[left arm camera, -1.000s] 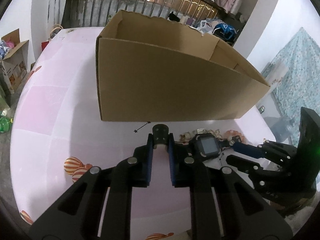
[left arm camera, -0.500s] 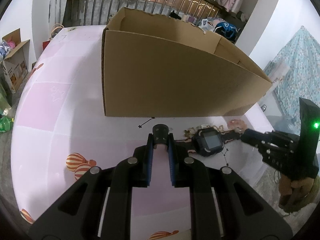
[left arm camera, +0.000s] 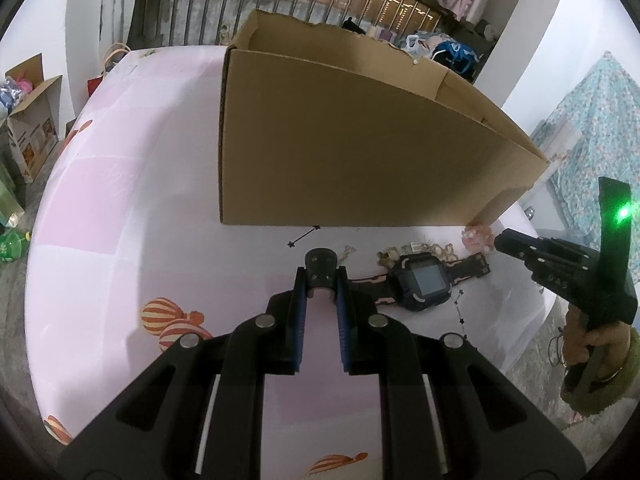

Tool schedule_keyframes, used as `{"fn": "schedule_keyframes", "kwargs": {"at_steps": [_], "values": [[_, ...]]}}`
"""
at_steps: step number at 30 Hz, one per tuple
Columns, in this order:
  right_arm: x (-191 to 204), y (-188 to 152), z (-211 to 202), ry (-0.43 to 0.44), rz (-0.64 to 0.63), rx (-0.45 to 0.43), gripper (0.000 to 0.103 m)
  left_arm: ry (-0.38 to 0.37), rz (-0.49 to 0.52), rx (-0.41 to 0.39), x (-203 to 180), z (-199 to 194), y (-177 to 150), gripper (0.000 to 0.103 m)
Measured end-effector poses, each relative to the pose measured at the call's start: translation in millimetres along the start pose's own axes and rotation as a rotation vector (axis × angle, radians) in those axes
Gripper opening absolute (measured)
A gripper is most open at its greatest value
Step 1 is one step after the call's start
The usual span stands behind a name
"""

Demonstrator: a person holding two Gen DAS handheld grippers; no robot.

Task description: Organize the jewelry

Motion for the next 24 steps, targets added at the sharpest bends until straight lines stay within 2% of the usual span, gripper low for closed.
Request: {"fn": "schedule_keyframes", "kwargs": {"at_steps": [5, 12, 20, 24], "values": [[12.6, -12.6, -9.5, 0.159, 0.008, 0.028, 0.018, 0.010, -0.010, 0.005, 4.1, 0.9, -0.8, 0.013], [20.5, -21.6, 8.4, 0.268, 0.069, 0.104, 0.018, 0.011, -0.023, 0.011, 8.4, 1.9, -2.9, 0.013], [19.0, -17.2, 11.8, 0.265, 0.094, 0.091, 0.018, 0.014, -0.027, 0.012, 8.5, 3.1, -3.7, 0.013], [21.8, -19.0, 12.4, 0.310, 0.108, 0.096, 0.018, 0.015, -0.028, 0.016, 9.3, 3.1, -5.1, 0.013]]}}
Point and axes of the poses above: each gripper's, at about its wrist camera, not at the fingertips, and z roughly the way its jaws point, x to its left, y to its top, the point moved 7 cm from there along z, roughly the way its jaws point, and after that the axes turned 12 degrees about x, right-handed, at the moved point
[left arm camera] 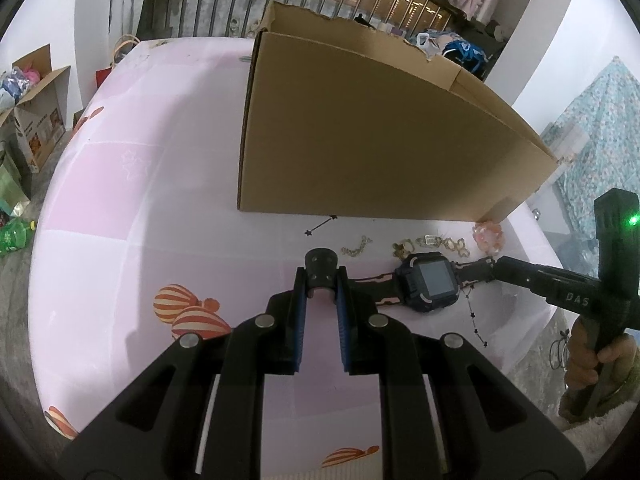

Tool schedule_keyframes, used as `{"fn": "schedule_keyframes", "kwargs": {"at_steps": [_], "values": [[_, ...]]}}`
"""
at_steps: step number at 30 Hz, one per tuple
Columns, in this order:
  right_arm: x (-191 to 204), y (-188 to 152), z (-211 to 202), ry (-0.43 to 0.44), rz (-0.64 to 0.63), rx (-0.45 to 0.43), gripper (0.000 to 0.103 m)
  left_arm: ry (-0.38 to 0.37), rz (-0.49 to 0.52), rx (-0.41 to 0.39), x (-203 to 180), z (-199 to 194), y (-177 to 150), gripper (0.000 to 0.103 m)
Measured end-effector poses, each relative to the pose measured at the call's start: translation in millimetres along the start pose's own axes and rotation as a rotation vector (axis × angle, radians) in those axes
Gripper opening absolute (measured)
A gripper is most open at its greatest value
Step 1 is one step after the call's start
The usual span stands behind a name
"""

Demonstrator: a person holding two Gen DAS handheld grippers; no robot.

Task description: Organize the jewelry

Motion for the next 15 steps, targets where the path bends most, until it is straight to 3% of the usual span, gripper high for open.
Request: {"fn": "schedule_keyframes", "kwargs": {"at_steps": [10, 15], "values": [[9.9, 1.0, -5.1, 0.032, -0.012, -0.034, 0.020, 0.002, 0.000, 0.002, 1.3, -1.4, 0.0, 0.013], [10.7, 2.0, -3.1, -0.015, -0.038, -0.040, 0.019, 0.003, -0.003, 0.003, 2.1, -1.5, -0.1, 0.013]]}}
Point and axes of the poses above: each gripper's, at about its wrist camera, not at the fingertips, and z roughly the way its jaws point, x to its left, y to its top, the point moved 7 cm from there along z, roughly the way its jaws point, and after that the axes turned 12 degrees about x, right-handed, at the moved point
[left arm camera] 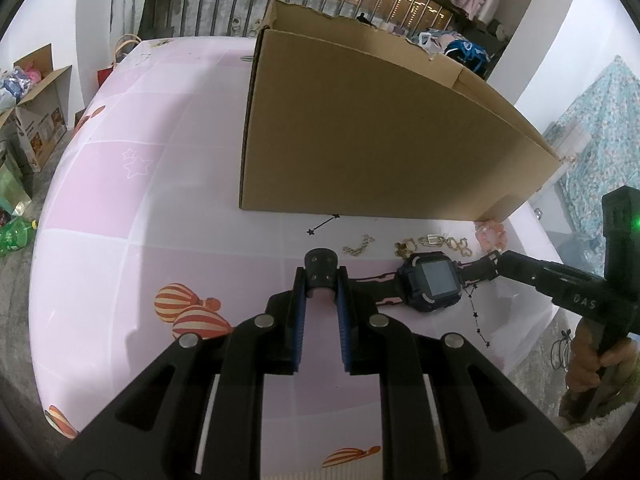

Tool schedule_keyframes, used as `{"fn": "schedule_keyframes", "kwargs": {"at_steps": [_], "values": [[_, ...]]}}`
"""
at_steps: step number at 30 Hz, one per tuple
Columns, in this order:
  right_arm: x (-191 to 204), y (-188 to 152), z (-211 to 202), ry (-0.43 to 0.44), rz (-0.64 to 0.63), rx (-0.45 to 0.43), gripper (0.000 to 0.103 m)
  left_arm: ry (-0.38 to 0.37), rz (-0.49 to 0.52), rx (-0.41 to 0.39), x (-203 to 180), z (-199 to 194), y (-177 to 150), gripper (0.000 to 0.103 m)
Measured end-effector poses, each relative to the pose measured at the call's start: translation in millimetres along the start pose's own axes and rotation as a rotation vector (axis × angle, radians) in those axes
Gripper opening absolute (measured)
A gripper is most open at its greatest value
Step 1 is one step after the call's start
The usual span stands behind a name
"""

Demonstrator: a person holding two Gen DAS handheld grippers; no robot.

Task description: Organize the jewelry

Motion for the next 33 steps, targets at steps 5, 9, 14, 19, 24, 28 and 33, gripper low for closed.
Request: {"fn": "schedule_keyframes", "kwargs": {"at_steps": [5, 9, 14, 19, 24, 28, 33], "values": [[-6.0, 0.0, 1.1, -0.029, 0.007, -0.001, 0.011, 0.004, 0.002, 0.000, -0.5, -0.1, 0.2, 0.013], [0.2, 1.9, -2.6, -0.061, -0.028, -0.026, 0.007, 0.012, 0.007, -0.003, -1.7, -0.2, 0.1, 0.014], [8.8, 1.9, -12.1, -0.112, -0.095, -0.060, 0.007, 0.018, 0.007, -0.010, -2.3, -2.3, 0.4, 0.014], [10.2, 2.1, -19.7, -0.109, -0.096, -0.085, 0.006, 0.018, 0.017, -0.026, -5.5, -8.0, -0.9, 0.014], [14.7, 1.8, -32.0, -0.096, -0.108, -0.118, 0.006, 0.010, 0.026, -0.046, -9.6, -16.3, 0.3, 0.013], [22.0, 3.2, -36.9, -0.089, -0.115, -0.139, 0.005, -0.001, 0.041, -0.061, -15.8, -23.8, 0.8, 0.013], [25.5, 2.1, -48.5, -0.089, -0.120, -0.175, 0.005, -0.015, 0.049, -0.079, -22.8, -34.1, -1.5, 0.013]]}}
Point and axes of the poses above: each gripper's, at about its wrist camera, not at the fingertips, and z roughly the way its jaws point, x to its left, y to its top, the point moved 7 cm from there along z, roughly the way its jaws point, and after that the axes turned 12 degrees about x, right-handed, at the moved point
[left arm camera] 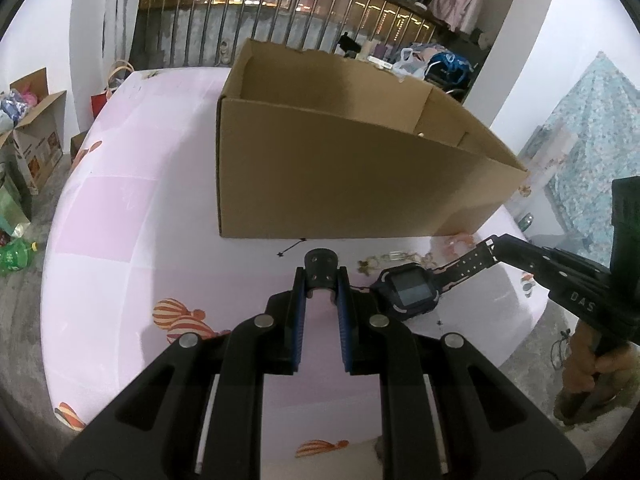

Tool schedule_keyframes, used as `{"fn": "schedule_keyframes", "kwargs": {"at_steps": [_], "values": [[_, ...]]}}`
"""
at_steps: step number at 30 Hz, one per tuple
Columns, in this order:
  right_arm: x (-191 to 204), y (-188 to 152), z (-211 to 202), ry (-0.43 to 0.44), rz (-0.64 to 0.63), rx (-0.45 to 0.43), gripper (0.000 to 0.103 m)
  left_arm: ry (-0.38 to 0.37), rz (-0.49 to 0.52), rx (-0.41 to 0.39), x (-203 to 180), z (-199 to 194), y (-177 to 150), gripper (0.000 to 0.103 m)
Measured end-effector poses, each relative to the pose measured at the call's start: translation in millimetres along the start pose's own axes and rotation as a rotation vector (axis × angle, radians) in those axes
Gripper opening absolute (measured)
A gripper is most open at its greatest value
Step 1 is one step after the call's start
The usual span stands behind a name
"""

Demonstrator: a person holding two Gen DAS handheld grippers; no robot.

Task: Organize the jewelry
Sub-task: 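Carry the smartwatch into the box with both grippers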

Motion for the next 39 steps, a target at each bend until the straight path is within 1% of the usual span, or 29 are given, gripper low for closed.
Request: {"fn": "schedule_keyframes", "kwargs": {"at_steps": [5, 9, 13, 14, 16, 19, 21, 23, 25, 27, 29, 30, 31, 32, 34, 36, 39], "values": [[-1.1, -0.9, -15.1, -0.001, 0.001, -0.031, 0.005, -0.004, 0.017, -0.024, -10.0, -13.9, -2.7, 0.013], [-0.4, 0.5, -33.6, -0.007, -0.015, -0.068, 0.005, -0.013, 0.044, -0.063, -23.9, -35.3, -1.1, 0.013], [1.7, 10.8, -65.4, -0.013, -0.042, -0.143, 0.005, -0.042, 0.075, -0.110, -42.1, -63.5, 5.5, 0.013], [2.1, 16.2, -76.5, -0.009, -0.051, -0.173, 0.004, -0.050, 0.081, -0.122, -46.0, -70.7, 9.1, 0.014], [2.5, 26.4, -91.6, -0.013, -0.073, -0.218, 0.004, -0.070, 0.093, -0.148, -54.0, -86.7, 21.5, 0.014], [0.7, 49.5, -110.1, 0.016, -0.091, -0.273, 0.004, -0.065, 0.124, -0.184, -66.2, -104.5, 47.9, 0.014], [-4.0, 71.3, -118.4, 0.065, -0.086, -0.296, 0.004, -0.052, 0.126, -0.185, -70.0, -106.6, 65.5, 0.014], [-9.2, 92.5, -118.1, 0.081, -0.094, -0.300, 0.004, -0.039, 0.122, -0.174, -72.6, -103.4, 85.9, 0.014], [-15.2, 114.2, -110.0, 0.103, -0.095, -0.278, 0.003, -0.031, 0.118, -0.149, -72.3, -93.8, 106.2, 0.014], [-24.2, 140.8, -91.0, 0.124, -0.092, -0.225, 0.003, -0.016, 0.103, -0.106, -68.0, -74.9, 129.6, 0.014], [-31.8, 163.3, -69.4, 0.112, -0.098, -0.172, 0.003, 0.021, 0.077, -0.034, -58.6, -46.5, 154.4, 0.014], [-32.6, 169.1, -62.2, 0.111, -0.100, -0.151, 0.003, 0.024, 0.066, -0.005, -54.2, -33.3, 164.1, 0.014], [-37.7, 181.7, -44.3, 0.119, -0.097, -0.102, 0.003, 0.029, 0.054, 0.026, -49.6, -19.6, 172.7, 0.014], [-39.3, 187.3, -33.4, 0.115, -0.096, -0.072, 0.003, 0.041, 0.044, 0.056, -45.9, -6.2, 181.2, 0.014], [-42.8, 198.9, -7.8, 0.091, -0.107, -0.008, 0.003, 0.049, 0.032, 0.112, -41.2, 19.7, 192.9, 0.014], [-48.0, 212.8, 18.6, 0.072, -0.115, 0.057, 0.003, 0.072, 0.027, 0.175, -35.4, 46.0, 204.8, 0.014], [-49.6, 224.7, 41.5, 0.057, -0.133, 0.119, 0.003, 0.086, 0.013, 0.251, -24.6, 73.6, 214.0, 0.014]]}}
Point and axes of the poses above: each gripper's, at about its wrist camera, not at the fingertips, and z roughly the way its jaws point, x to its left, y to its top, the point moved 7 cm from there along z, roughly the way its jaws point, and after that the axes turned 12 degrees about x, right-handed, at the moved point
